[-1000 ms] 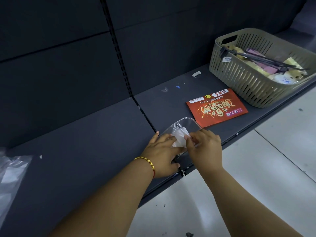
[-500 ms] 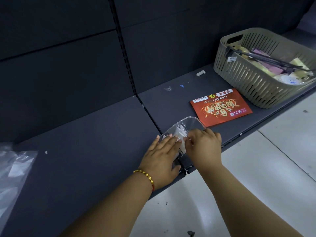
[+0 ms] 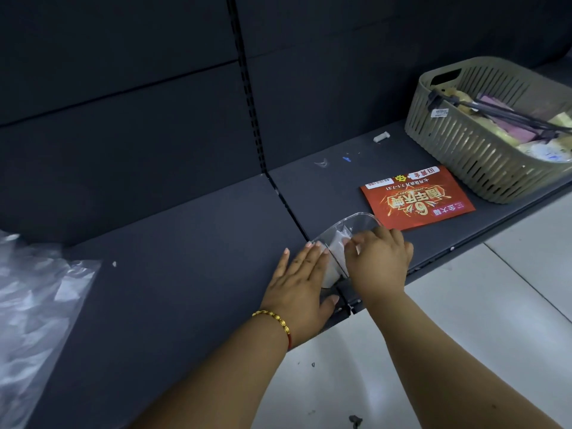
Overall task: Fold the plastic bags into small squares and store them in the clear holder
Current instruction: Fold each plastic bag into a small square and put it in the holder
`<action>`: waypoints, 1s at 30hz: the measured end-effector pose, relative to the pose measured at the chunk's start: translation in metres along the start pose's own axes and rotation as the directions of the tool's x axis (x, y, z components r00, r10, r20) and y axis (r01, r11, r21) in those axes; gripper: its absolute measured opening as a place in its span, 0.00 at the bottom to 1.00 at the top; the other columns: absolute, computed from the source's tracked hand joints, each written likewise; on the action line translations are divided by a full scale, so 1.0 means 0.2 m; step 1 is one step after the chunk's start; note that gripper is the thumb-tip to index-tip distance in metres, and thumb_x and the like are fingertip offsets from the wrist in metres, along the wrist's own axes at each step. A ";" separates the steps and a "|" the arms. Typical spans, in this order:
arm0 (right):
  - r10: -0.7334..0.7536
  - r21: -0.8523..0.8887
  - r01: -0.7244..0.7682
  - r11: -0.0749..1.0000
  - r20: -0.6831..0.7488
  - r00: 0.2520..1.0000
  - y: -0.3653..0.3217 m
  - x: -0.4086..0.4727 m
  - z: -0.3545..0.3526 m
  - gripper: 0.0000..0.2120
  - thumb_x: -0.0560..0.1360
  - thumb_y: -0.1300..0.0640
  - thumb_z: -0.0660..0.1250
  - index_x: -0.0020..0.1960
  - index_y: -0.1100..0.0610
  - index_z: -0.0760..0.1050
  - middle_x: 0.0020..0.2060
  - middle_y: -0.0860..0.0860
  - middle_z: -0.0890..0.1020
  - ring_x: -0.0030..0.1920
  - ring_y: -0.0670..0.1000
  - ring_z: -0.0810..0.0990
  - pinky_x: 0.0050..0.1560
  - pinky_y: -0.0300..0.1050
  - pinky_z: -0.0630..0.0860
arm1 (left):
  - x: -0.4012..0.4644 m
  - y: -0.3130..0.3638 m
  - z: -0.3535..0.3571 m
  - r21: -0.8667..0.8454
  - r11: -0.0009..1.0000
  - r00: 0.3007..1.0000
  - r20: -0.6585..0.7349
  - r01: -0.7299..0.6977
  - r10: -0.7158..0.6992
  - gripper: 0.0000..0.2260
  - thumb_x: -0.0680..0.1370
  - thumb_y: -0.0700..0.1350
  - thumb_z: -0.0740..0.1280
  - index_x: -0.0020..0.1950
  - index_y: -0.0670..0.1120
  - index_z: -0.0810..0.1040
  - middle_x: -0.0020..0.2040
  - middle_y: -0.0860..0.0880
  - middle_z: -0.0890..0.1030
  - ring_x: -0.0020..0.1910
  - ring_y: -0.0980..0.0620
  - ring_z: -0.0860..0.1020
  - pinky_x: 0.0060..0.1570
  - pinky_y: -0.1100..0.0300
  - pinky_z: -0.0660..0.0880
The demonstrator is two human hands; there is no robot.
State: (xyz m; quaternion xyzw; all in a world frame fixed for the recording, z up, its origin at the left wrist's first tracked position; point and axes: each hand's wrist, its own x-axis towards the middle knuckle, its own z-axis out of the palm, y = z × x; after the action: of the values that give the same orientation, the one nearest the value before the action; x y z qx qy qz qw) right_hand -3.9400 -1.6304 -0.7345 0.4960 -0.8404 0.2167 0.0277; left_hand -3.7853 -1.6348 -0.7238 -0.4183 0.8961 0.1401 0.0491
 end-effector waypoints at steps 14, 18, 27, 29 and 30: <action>-0.512 0.326 0.400 0.857 0.633 0.581 -0.79 -0.80 0.10 0.26 0.81 0.42 0.54 0.75 0.53 0.60 0.73 0.50 0.66 0.73 0.53 0.62 0.73 0.50 0.61 | -0.99 -0.59 0.08 -0.029 0.743 0.741 0.100 0.669 -0.664 0.30 0.83 0.58 0.50 0.80 0.48 0.43 0.81 0.47 0.45 0.79 0.47 0.42 0.77 0.49 0.38; -0.507 0.290 0.508 0.811 0.782 0.364 -0.96 -0.96 0.14 0.31 0.81 0.38 0.50 0.79 0.48 0.48 0.79 0.49 0.47 0.79 0.53 0.42 0.77 0.59 0.41 | -1.25 -0.77 0.09 -0.042 0.629 0.630 0.030 0.777 -0.776 0.29 0.83 0.57 0.51 0.80 0.47 0.46 0.81 0.45 0.48 0.79 0.45 0.46 0.77 0.49 0.42; -0.433 0.224 0.672 0.706 0.887 0.160 -1.20 -1.00 0.26 0.34 0.78 0.31 0.47 0.79 0.40 0.41 0.77 0.47 0.33 0.76 0.57 0.29 0.74 0.65 0.34 | -1.60 -1.19 0.13 -0.138 0.372 0.379 0.027 0.918 -0.925 0.22 0.81 0.59 0.55 0.76 0.59 0.62 0.78 0.38 0.50 0.77 0.37 0.50 0.76 0.47 0.49; -0.430 0.218 0.680 0.700 0.889 0.158 -1.21 -0.99 0.27 0.34 0.78 0.31 0.48 0.79 0.39 0.41 0.77 0.46 0.33 0.76 0.56 0.29 0.73 0.65 0.34 | -1.62 -1.31 0.14 -0.172 0.262 0.288 0.152 0.950 -0.945 0.22 0.80 0.62 0.53 0.74 0.62 0.64 0.79 0.40 0.51 0.77 0.38 0.50 0.75 0.45 0.47; -0.428 0.214 0.684 0.697 0.890 0.158 -1.21 -0.99 0.28 0.33 0.78 0.31 0.48 0.78 0.39 0.41 0.77 0.46 0.33 0.76 0.56 0.29 0.74 0.65 0.34 | -1.64 -1.38 0.14 -0.156 0.243 0.273 0.216 0.957 -0.937 0.22 0.79 0.63 0.50 0.73 0.62 0.66 0.79 0.43 0.55 0.77 0.39 0.53 0.74 0.43 0.49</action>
State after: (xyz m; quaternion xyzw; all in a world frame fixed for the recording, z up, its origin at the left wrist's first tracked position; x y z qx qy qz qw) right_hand -3.6249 -1.5900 -0.7554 0.7959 -0.4885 -0.2130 -0.2873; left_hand -3.3651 -1.5539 -0.7415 -0.8694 0.4339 0.2124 0.1040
